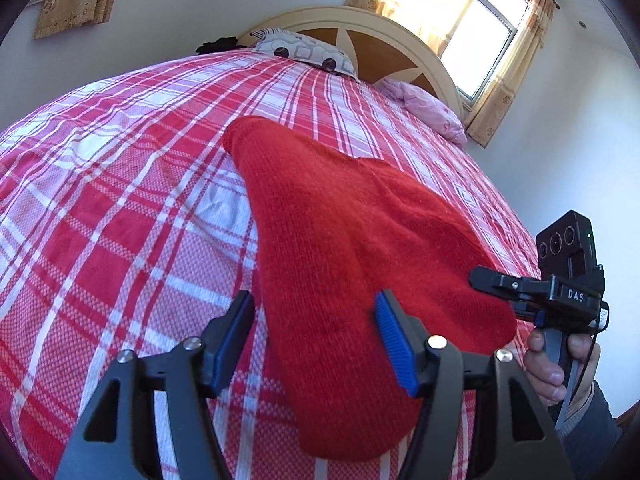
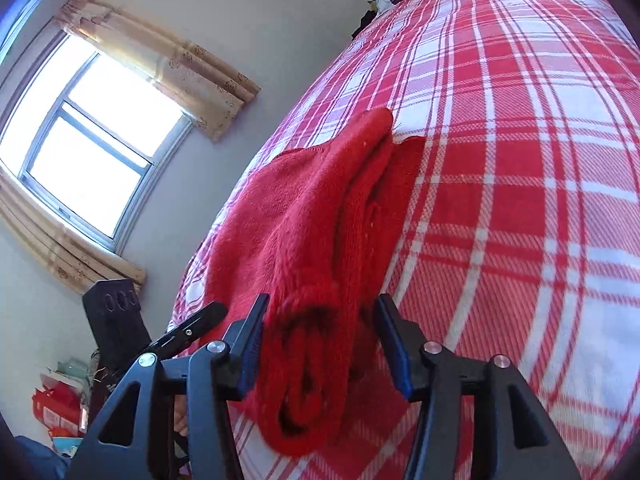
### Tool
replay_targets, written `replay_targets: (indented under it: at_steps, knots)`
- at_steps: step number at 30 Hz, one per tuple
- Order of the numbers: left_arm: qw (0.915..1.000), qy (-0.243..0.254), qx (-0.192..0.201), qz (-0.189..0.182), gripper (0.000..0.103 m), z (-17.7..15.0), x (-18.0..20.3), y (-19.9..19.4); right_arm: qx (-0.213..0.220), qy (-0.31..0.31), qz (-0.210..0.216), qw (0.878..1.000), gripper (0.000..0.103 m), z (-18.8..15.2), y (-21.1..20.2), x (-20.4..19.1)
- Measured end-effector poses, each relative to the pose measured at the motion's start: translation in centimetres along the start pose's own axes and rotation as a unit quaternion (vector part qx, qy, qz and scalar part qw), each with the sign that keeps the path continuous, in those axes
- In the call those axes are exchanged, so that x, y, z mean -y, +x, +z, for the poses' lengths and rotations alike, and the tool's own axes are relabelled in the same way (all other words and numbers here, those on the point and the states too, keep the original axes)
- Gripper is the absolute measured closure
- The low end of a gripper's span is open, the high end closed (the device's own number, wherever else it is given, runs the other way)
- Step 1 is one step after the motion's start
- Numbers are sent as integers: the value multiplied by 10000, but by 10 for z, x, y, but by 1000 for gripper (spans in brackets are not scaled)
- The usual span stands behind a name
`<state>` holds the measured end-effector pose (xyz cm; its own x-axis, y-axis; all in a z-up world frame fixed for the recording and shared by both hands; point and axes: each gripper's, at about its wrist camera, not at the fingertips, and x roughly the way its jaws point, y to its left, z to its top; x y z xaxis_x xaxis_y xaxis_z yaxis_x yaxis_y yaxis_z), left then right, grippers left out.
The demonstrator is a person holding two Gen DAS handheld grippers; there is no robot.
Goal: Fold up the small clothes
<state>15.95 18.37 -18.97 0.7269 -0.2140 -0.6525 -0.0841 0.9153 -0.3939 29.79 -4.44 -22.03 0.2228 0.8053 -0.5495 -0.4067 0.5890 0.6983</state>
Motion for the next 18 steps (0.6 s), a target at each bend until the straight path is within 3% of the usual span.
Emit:
replay_targets:
  at_steps: [4, 6, 7, 9, 12, 15, 18]
  knots:
    - [9984, -210, -338, -409, 37, -11, -1, 0, -313, 55, 141, 9994, 45, -15, 5, -1]
    - [9963, -393, -511, -563, 37, -19, -4, 6, -371, 156, 37, 9992, 49, -20, 9, 4]
    - [9971, -348, -464, -488, 37, -21, -2, 4, -377, 151, -23, 9992, 49, -20, 9, 2]
    - [9983, -194, -507, -228, 36, -21, 6, 1, -472, 270, -227, 9983, 61, -21, 8, -4]
    - [9984, -102, -535, -163, 37, -22, 13, -10, -640, 367, -26, 9973, 75, -26, 5, -16]
    - [9978, 109, -647, 0, 34, -28, 15, -8, -528, 117, -544, 9971, 75, -33, 7, -22]
    - [9983, 56, -582, 67, 32, -32, 14, -8, -369, 605, -247, 9972, 75, -36, 10, -3]
